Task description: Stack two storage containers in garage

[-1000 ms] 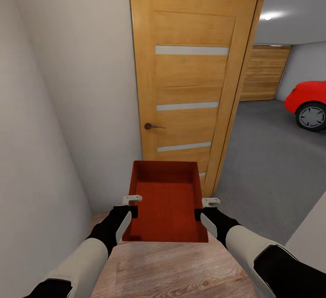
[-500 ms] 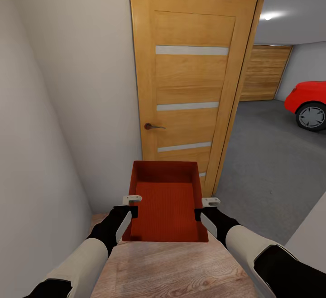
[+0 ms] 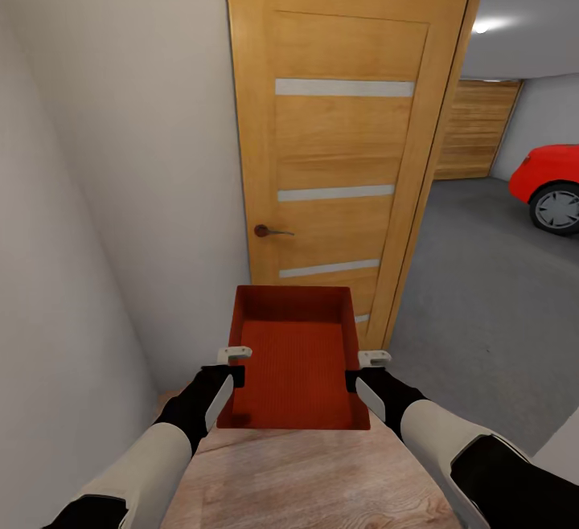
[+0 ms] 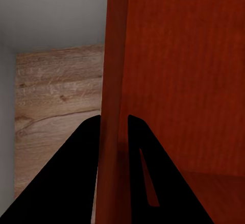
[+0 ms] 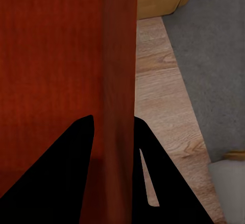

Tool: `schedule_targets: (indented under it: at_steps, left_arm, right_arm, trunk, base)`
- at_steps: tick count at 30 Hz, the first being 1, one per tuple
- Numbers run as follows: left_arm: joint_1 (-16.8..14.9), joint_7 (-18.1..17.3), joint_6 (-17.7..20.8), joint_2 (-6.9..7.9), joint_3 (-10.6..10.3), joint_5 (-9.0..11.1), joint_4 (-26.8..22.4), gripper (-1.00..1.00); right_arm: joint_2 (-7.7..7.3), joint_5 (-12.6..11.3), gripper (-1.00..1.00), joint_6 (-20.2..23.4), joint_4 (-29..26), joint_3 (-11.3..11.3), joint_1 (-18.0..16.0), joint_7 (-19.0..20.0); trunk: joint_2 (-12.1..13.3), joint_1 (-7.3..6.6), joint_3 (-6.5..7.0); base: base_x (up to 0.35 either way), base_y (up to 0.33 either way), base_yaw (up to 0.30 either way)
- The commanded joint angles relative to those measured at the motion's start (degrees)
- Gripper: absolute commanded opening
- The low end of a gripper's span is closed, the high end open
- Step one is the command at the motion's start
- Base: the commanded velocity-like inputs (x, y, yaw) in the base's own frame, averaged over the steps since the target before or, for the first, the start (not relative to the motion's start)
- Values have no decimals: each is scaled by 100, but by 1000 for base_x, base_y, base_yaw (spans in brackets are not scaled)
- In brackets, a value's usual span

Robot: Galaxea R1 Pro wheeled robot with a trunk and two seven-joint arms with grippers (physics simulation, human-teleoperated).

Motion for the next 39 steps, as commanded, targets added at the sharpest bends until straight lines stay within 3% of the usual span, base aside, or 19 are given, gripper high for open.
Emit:
schedule_targets:
  at_steps: [1,9,39]
  left_arm:
    - [-4,61,39,30,-39,-1,-8,-100]
    - [-3,60,40,30,-39,0,-8,-100]
    - [-4,57,40,30,-39,0,-4,-100]
  right_arm:
    - [-58,-31,-100,30,-12,43,-7,-22]
    - [-56,-35,-100,31,-13,43,-7,-39]
    - [-50,-44,-100,23,-19,43,-7,-42]
  trunk:
    - [-14,4,-13]
    - [-14,4,-13]
    - [-14,4,-13]
  base:
    - [32,0,0]
    - [7,0,-114]
    - [0,0,-254]
